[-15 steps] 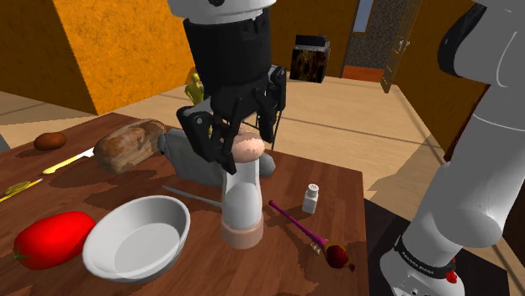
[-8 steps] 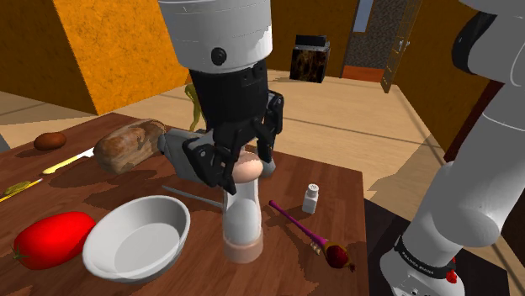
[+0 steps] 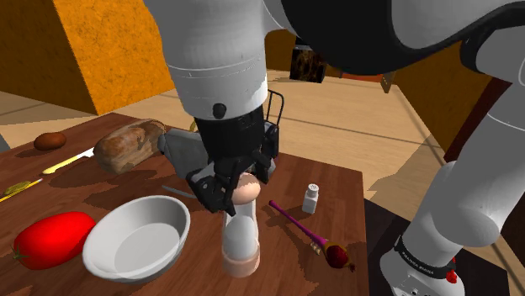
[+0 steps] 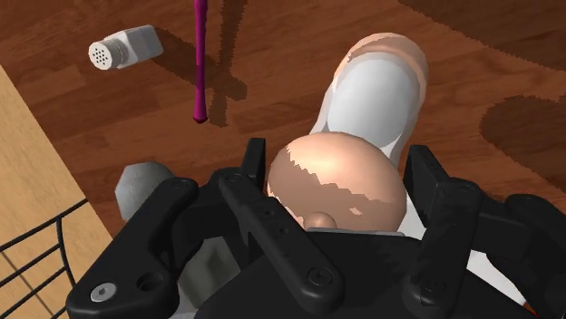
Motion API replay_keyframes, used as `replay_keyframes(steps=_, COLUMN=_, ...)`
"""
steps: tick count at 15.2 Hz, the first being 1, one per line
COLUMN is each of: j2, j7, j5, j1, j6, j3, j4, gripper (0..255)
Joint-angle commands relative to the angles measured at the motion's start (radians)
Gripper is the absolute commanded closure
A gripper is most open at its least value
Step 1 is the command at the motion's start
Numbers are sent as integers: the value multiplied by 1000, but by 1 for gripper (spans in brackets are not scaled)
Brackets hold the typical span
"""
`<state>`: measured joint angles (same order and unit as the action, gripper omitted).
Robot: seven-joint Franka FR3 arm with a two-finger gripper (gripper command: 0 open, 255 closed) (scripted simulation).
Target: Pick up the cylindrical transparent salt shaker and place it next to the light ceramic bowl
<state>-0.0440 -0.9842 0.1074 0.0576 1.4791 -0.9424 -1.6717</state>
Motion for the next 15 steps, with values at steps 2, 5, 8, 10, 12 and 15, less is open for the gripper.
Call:
replay_keyframes(steps=2, j2=-20, j7=6, j5=-15, j1=-3, j6=47, j3=6, j4=-58, gripper=255)
replay_keyframes(steps=5, j2=-26, j7=5, j5=-19, j1=-3, j6=88, j3=8, j4=-102, gripper=255)
replay_keyframes(steps=8, j2=-29, j7=2, j5=-21, j1=-3, j6=129, j3=8, j4=-144, gripper=255)
replay_keyframes(steps=10, j2=-29, j7=-1, j5=-21, j1=-2, j6=155, j3=8, j4=-171, gripper=255)
replay_keyframes(steps=12, j2=-27, j7=-5, j5=-20, j1=-2, j6=181, j3=7, j4=-196, gripper=255)
replay_keyframes(steps=15, j2=-21, j7=-13, j5=-16, j1=-1, j6=221, j3=5, j4=-233, gripper=255)
